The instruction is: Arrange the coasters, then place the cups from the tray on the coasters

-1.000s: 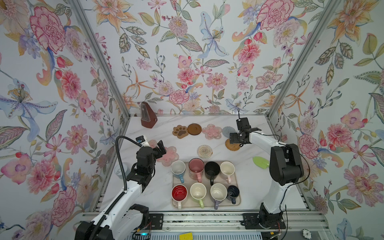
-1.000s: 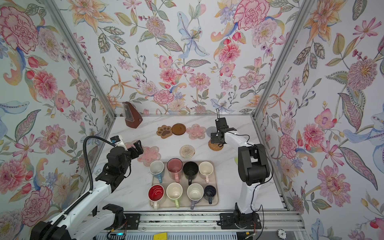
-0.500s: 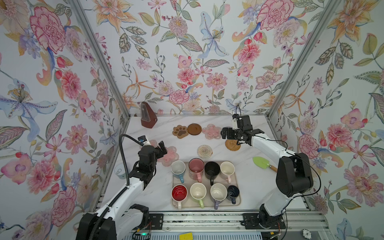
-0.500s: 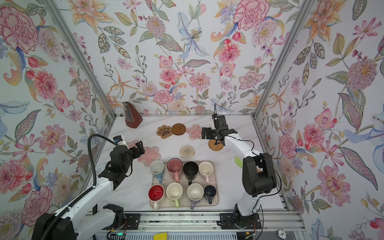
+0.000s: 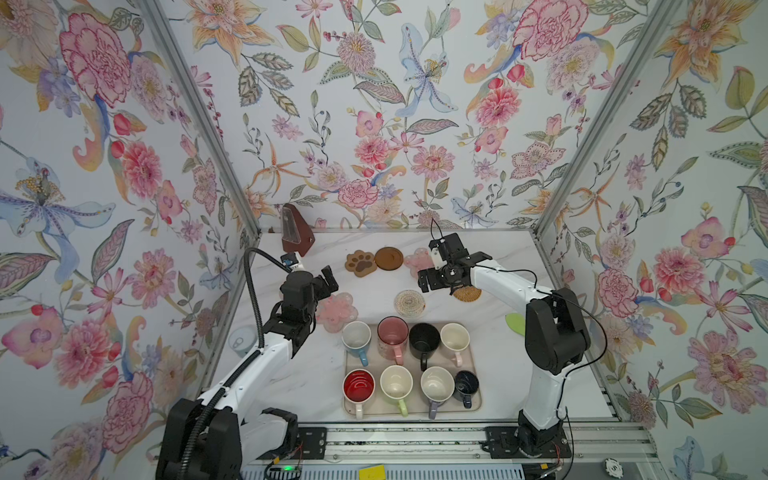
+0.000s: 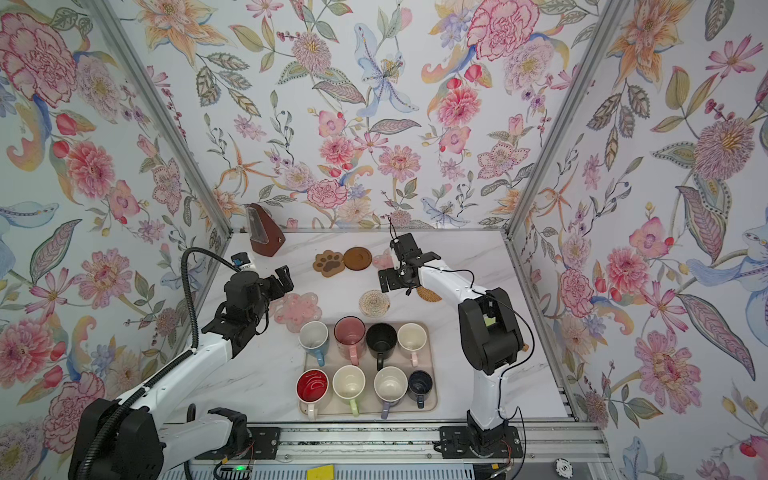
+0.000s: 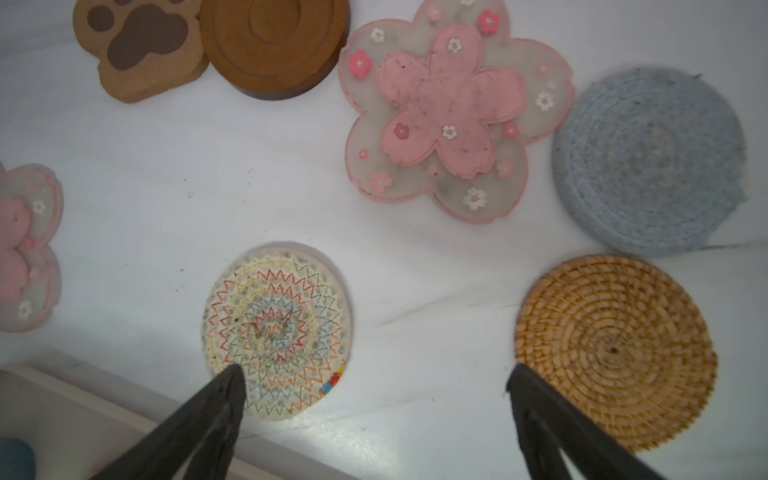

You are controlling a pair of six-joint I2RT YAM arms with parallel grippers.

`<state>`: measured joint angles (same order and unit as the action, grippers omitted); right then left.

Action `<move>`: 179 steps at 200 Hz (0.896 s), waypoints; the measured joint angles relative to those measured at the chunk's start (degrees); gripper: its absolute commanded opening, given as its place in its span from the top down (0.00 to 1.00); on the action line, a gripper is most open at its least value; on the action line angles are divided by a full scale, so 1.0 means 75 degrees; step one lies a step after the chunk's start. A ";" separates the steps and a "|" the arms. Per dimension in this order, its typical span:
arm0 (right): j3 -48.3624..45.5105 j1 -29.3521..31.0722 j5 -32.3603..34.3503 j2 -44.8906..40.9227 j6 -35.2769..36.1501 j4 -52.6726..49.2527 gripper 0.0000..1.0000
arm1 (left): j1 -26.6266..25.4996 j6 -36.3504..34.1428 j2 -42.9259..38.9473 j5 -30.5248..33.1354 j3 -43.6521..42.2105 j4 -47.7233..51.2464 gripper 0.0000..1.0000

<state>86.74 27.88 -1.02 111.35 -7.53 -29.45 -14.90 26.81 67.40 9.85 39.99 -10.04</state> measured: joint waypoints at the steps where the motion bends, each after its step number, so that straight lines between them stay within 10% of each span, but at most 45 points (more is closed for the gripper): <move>1: 0.0015 0.0015 0.0009 0.0015 0.0009 -0.0012 0.01 | 0.0000 0.0000 0.0009 0.0003 0.0003 0.0000 0.01; 179: 0.0994 0.0874 0.1110 0.1358 0.0571 -0.0842 0.01 | 0.0023 0.0213 0.0076 0.0061 -0.0376 -0.0090 0.01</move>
<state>94.19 34.44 7.31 121.54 -3.25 -35.77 -14.72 28.40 67.96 10.31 37.17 -10.72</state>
